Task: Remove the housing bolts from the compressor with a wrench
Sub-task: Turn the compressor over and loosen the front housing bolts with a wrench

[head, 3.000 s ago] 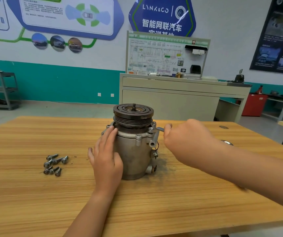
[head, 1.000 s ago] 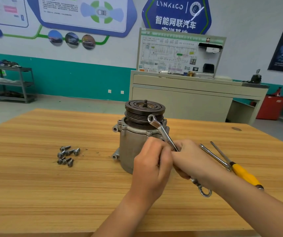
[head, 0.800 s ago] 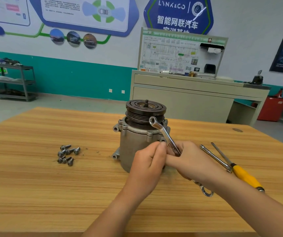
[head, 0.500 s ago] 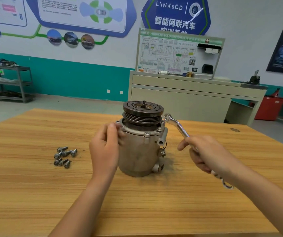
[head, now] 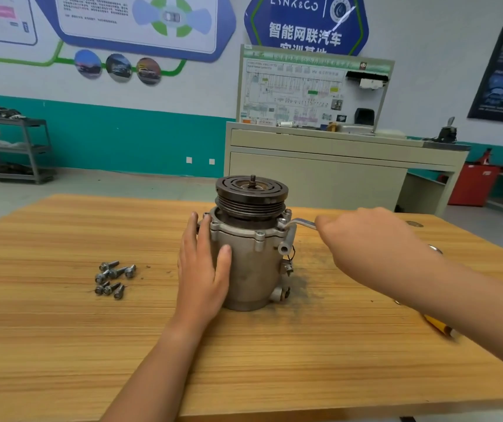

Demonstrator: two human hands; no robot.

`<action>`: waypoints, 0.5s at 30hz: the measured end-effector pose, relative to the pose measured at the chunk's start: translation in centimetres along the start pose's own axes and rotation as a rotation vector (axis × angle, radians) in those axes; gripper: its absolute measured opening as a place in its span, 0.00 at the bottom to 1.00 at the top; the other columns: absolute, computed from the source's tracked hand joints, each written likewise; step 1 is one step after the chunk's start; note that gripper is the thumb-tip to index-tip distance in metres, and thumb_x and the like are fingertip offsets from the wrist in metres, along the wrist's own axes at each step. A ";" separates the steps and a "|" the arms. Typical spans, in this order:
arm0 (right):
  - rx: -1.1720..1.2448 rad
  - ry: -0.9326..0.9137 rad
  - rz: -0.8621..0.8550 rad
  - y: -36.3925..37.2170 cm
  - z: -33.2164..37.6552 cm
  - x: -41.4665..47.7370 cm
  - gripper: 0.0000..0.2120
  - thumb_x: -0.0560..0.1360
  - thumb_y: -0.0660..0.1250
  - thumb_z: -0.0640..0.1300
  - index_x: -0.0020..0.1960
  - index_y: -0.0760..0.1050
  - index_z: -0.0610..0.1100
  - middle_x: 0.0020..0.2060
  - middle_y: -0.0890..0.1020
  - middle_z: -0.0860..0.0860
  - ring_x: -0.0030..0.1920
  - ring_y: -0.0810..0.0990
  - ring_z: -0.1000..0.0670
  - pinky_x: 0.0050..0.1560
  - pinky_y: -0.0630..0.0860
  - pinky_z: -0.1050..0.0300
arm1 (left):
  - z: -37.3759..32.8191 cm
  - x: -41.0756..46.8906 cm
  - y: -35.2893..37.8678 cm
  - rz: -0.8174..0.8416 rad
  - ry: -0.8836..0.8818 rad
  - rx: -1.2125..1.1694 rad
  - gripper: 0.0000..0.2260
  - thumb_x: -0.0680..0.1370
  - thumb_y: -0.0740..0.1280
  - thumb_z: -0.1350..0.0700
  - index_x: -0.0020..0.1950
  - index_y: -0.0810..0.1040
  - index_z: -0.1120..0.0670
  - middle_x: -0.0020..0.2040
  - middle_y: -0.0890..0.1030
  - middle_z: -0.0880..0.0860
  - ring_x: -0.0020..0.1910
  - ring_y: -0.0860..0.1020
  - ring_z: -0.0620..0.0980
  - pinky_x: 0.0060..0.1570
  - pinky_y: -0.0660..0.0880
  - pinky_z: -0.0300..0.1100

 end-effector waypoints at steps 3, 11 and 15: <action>-0.075 -0.078 0.063 -0.6 0.8 0.1 0.12 0.77 0.56 0.36 0.59 0.70 0.43 0.28 0.61 0.52 0.25 0.58 0.53 0.22 0.56 0.61 | -0.3 -0.2 0.0 -0.007 0.013 -0.010 0.27 0.75 0.49 0.40 0.73 0.48 0.42 0.73 0.45 0.38 0.71 0.43 0.32 0.70 0.44 0.35; -0.142 -0.111 0.072 1.8 -1.8 1.0 0.17 0.78 0.54 0.37 0.66 0.58 0.40 0.27 0.65 0.52 0.25 0.63 0.53 0.22 0.59 0.61 | -0.8 -0.6 -0.4 -0.037 0.067 -0.004 0.24 0.75 0.49 0.40 0.70 0.48 0.37 0.73 0.45 0.37 0.72 0.44 0.32 0.71 0.47 0.40; -0.102 -0.042 0.009 3.0 -2.8 4.0 0.14 0.77 0.58 0.35 0.62 0.64 0.40 0.33 0.72 0.51 0.33 0.72 0.50 0.31 0.66 0.61 | -0.8 -0.6 -0.2 -0.034 0.078 -0.023 0.23 0.75 0.49 0.40 0.69 0.48 0.36 0.73 0.47 0.36 0.73 0.47 0.35 0.71 0.49 0.41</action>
Point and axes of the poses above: each hand's wrist, its own x-axis towards the middle knuckle, its own y-axis out of the palm, z = x × y, the point moved 5 cm from there along x, towards the middle knuckle
